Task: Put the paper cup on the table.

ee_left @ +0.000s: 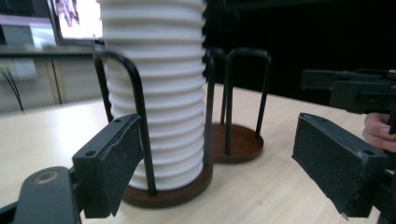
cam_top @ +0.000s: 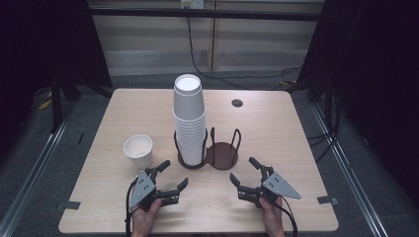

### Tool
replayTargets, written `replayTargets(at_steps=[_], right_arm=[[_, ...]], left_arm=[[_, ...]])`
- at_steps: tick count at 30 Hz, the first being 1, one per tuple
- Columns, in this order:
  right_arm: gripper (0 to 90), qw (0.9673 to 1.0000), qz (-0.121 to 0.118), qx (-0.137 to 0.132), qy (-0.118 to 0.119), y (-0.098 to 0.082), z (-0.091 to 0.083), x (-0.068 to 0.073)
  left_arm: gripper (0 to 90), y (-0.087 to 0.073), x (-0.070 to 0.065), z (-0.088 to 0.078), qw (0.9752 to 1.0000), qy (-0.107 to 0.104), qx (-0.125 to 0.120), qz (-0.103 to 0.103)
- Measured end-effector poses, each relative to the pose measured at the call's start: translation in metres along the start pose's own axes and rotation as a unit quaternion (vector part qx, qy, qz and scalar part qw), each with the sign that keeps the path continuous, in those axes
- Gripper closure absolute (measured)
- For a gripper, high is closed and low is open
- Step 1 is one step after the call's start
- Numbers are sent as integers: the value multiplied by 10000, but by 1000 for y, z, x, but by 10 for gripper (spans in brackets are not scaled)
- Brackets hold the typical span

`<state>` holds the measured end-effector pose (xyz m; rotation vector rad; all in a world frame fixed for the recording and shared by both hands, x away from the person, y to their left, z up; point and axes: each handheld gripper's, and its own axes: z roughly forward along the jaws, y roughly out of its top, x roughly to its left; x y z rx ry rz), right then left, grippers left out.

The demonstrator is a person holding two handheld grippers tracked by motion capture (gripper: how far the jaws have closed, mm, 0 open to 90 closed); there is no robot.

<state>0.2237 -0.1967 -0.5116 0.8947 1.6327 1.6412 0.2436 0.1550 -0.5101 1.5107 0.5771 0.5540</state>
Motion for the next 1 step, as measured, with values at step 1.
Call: replayTargets(at_steps=[1], right_arm=[[133, 10000, 0, 0, 0, 0, 0, 0]], left_arm=[[155, 0, 0, -1, 10000, -13, -31, 62]])
